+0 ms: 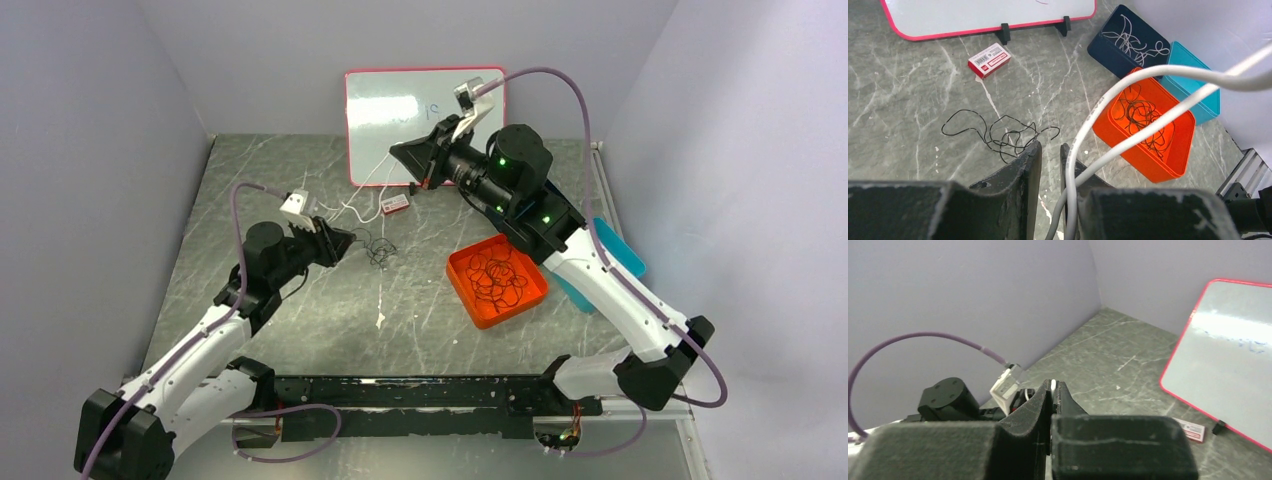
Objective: Untangle the cables
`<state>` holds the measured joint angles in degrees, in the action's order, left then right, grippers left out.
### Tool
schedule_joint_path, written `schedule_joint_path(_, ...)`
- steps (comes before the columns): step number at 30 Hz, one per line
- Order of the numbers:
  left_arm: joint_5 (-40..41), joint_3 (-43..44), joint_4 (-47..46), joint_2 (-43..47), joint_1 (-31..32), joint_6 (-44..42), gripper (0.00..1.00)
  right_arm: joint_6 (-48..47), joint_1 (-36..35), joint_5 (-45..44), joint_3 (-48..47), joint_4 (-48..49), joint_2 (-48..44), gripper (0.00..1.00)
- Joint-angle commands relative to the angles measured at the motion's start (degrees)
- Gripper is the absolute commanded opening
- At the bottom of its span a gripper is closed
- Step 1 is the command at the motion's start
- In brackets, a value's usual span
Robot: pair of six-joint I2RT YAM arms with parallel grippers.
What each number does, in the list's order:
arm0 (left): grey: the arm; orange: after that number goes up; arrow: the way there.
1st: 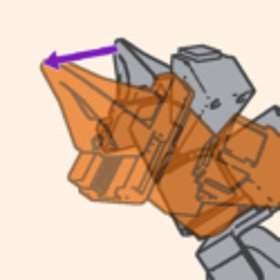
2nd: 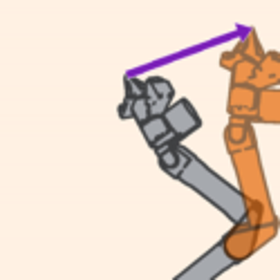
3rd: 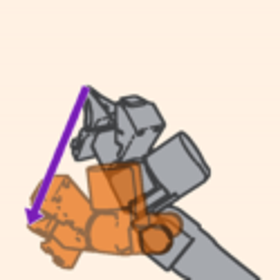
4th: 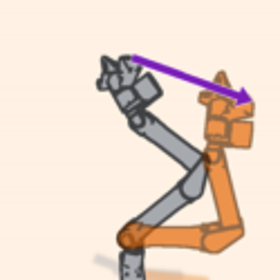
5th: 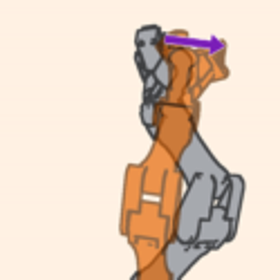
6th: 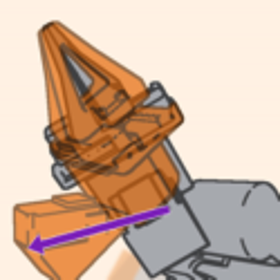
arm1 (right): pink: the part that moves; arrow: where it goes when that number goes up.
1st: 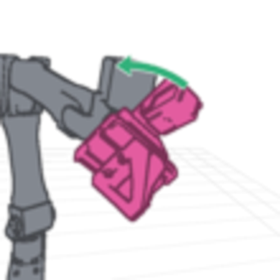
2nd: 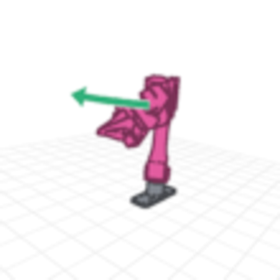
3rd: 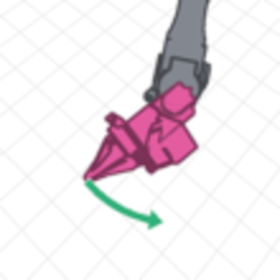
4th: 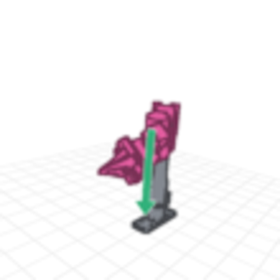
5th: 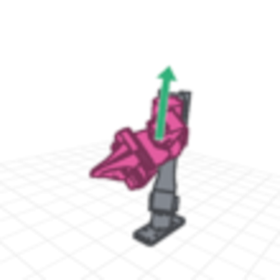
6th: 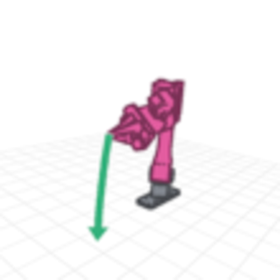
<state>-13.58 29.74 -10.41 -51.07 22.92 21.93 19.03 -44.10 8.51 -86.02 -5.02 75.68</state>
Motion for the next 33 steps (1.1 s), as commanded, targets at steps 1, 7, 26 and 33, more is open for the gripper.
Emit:
schedule_joint_path(1,2.2,-1.4,-0.1,0.5,-0.3,1.2,0.24,-3.0,0.9,-8.0,-0.8,0.8,-3.8,0.00)
schedule_joint_path(7,3.3,-1.6,0.7,1.2,-0.3,1.2,0.24,-5.0,0.9,-20.1,-0.3,-2.5,-5.8,0.00)
schedule_joint_path(26,5.2,-1.0,3.3,2.4,-0.4,1.4,0.49,-11.4,1.4,-37.0,-0.4,-8.1,-8.5,0.00)
schedule_joint_path(33,6.0,1.3,6.2,2.7,-0.3,1.4,0.53,-12.3,3.6,-42.2,1.0,-11.2,-9.0,0.00)
